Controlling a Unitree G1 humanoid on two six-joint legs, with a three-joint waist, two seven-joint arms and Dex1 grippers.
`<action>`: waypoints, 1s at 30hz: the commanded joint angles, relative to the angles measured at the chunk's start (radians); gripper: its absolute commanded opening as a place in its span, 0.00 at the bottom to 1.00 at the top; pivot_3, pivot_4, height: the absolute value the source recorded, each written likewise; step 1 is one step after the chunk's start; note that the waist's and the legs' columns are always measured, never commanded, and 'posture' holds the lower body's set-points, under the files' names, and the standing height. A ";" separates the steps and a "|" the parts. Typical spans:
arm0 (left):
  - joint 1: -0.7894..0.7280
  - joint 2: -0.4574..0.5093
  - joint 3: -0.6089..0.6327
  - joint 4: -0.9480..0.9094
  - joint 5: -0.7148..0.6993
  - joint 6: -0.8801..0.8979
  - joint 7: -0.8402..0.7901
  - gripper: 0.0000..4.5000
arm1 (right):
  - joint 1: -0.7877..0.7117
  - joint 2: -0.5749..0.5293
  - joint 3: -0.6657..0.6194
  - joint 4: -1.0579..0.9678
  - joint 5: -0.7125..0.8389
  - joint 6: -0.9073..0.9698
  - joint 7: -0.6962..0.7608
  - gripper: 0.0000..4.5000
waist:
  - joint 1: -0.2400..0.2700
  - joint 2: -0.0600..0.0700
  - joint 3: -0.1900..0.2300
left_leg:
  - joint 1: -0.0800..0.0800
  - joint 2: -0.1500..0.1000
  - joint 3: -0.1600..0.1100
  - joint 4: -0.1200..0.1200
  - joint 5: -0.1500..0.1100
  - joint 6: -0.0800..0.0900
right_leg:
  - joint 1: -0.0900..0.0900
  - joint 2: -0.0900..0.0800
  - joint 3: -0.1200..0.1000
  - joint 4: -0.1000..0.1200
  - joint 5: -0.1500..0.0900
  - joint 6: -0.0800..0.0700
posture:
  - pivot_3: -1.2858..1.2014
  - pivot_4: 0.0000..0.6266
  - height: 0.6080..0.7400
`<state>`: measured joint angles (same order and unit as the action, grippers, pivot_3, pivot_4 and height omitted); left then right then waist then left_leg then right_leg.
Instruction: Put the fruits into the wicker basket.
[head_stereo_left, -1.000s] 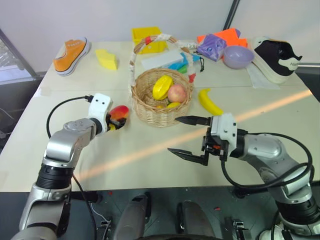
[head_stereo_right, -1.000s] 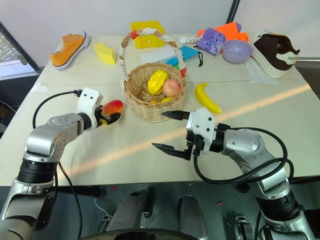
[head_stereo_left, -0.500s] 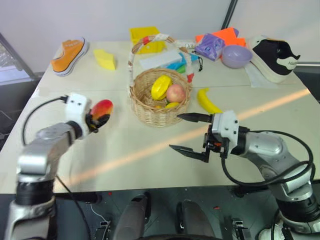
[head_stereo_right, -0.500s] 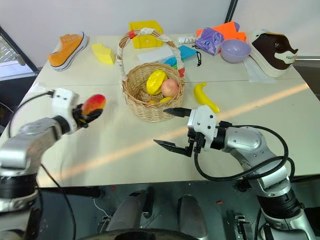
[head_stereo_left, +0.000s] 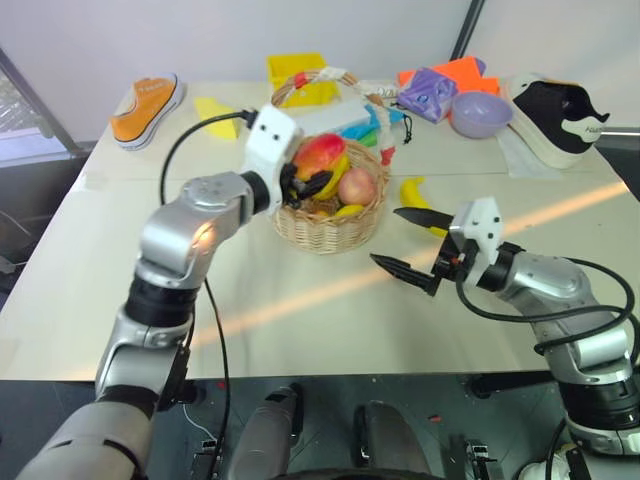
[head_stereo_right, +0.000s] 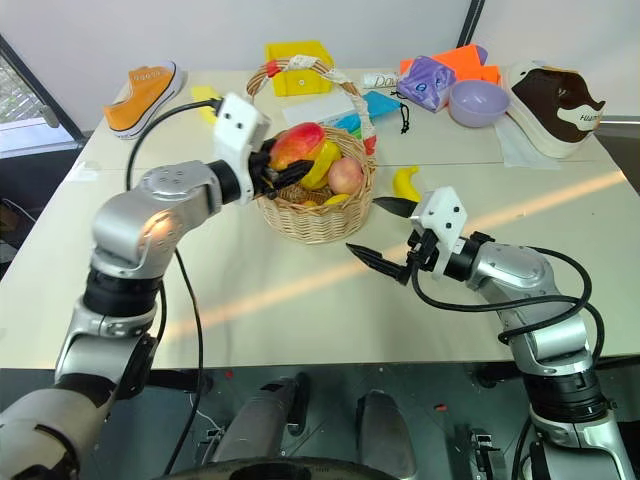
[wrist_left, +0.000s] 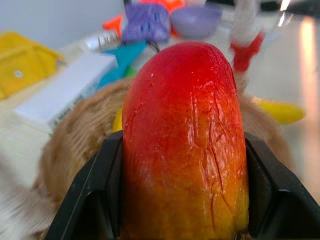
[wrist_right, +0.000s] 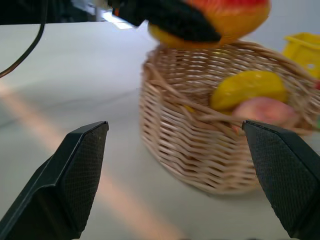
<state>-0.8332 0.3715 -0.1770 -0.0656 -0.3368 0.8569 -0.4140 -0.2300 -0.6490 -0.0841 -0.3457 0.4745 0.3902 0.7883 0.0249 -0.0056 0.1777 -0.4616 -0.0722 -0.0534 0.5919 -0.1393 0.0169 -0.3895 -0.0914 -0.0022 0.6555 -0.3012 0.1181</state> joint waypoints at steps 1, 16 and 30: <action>-0.031 0.006 0.016 0.007 0.027 -0.055 -0.023 0.99 | -0.010 -0.001 -0.032 0.034 -0.045 0.021 -0.072 1.00 | -0.004 0.000 0.000 | 0.000 0.000 0.000 0.000 0.000 0.000 | 0.000 0.000 0.000 0.000 0.000 0.000 | 0.52 0.24 1.00; 0.324 0.249 0.147 -0.399 -0.225 -0.102 -0.383 0.99 | -0.391 0.135 0.063 0.741 -0.303 0.002 -0.277 1.00 | -0.034 0.002 0.001 | 0.001 0.000 -0.001 0.000 0.002 -0.003 | 0.000 0.002 0.002 0.001 0.001 -0.002 | 0.52 0.24 1.00; 0.389 0.264 0.164 -0.477 -0.236 -0.069 -0.288 1.00 | -0.377 0.067 0.007 0.619 -0.275 0.083 -0.202 0.18 | -0.034 0.002 0.001 | 0.001 0.000 -0.001 0.002 0.002 -0.003 | 0.000 0.003 0.002 0.003 0.001 -0.002 | 0.52 0.24 1.00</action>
<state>-0.4450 0.6240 -0.0453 -0.5255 -0.5775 0.8027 -0.7101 -0.6226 -0.5422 -0.0273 0.3869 0.1747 0.4489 0.5671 -0.0092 -0.0032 0.1784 -0.4607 -0.0723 -0.0547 0.5937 -0.1373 0.0144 -0.3900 -0.0885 0.0001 0.6586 -0.3002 0.1164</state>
